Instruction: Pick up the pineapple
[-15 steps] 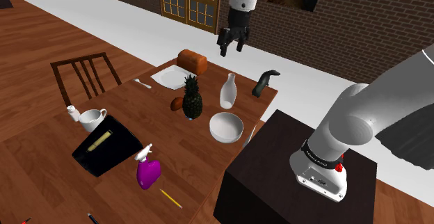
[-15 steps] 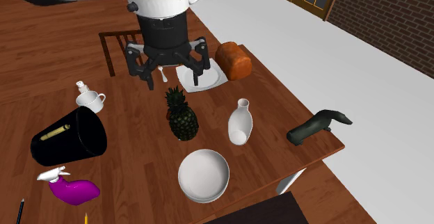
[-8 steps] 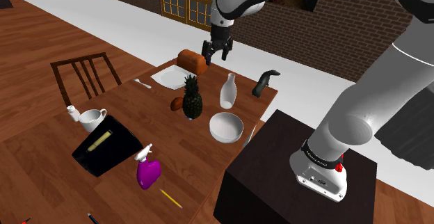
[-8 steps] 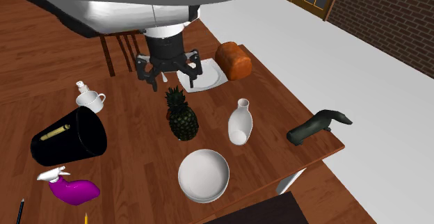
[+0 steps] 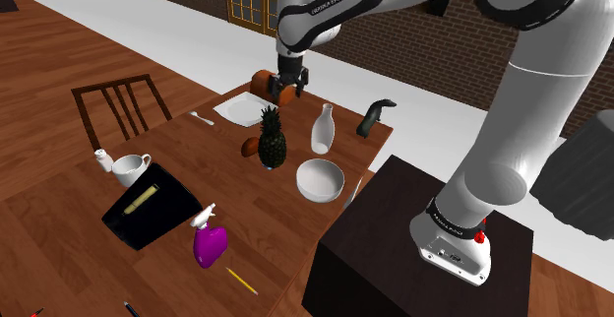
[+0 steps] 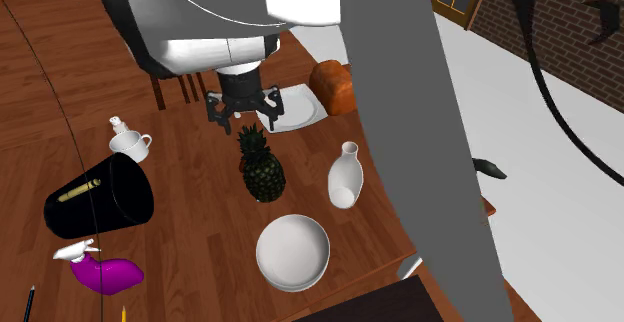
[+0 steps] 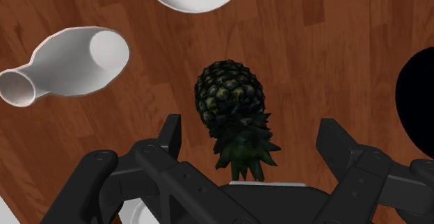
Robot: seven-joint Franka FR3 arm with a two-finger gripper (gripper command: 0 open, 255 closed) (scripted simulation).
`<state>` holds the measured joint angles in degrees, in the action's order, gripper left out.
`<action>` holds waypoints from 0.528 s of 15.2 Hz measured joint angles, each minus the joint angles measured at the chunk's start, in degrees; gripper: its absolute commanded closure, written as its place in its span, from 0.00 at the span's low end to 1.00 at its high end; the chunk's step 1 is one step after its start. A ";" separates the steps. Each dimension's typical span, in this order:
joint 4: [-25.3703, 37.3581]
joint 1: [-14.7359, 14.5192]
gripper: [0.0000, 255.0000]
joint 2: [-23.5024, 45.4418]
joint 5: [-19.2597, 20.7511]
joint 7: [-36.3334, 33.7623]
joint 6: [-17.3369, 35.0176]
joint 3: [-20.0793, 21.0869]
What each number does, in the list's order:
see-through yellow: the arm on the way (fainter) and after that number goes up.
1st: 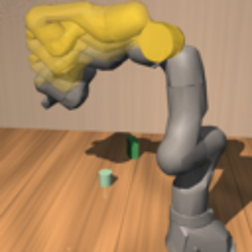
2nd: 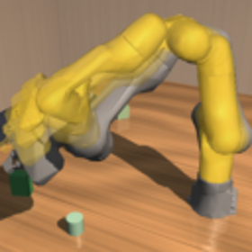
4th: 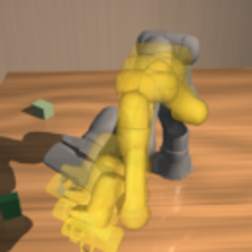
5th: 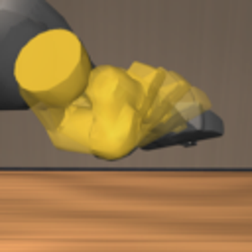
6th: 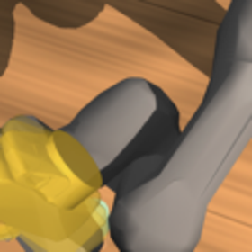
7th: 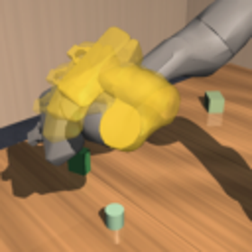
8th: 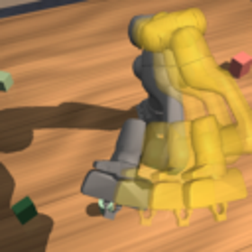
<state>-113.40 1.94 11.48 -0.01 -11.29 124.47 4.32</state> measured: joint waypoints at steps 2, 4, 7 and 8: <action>3.72 -0.01 0.00 4.39 0.46 -0.21 0.29 -0.22; 7.60 -0.23 0.00 9.27 0.97 -0.66 0.93 -0.40; 9.61 -0.33 0.00 12.44 1.24 -0.84 1.81 -0.55; 9.74 -0.37 0.00 13.10 1.30 -0.89 2.34 -0.58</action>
<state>-103.66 1.57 24.58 1.29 -12.18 126.82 3.74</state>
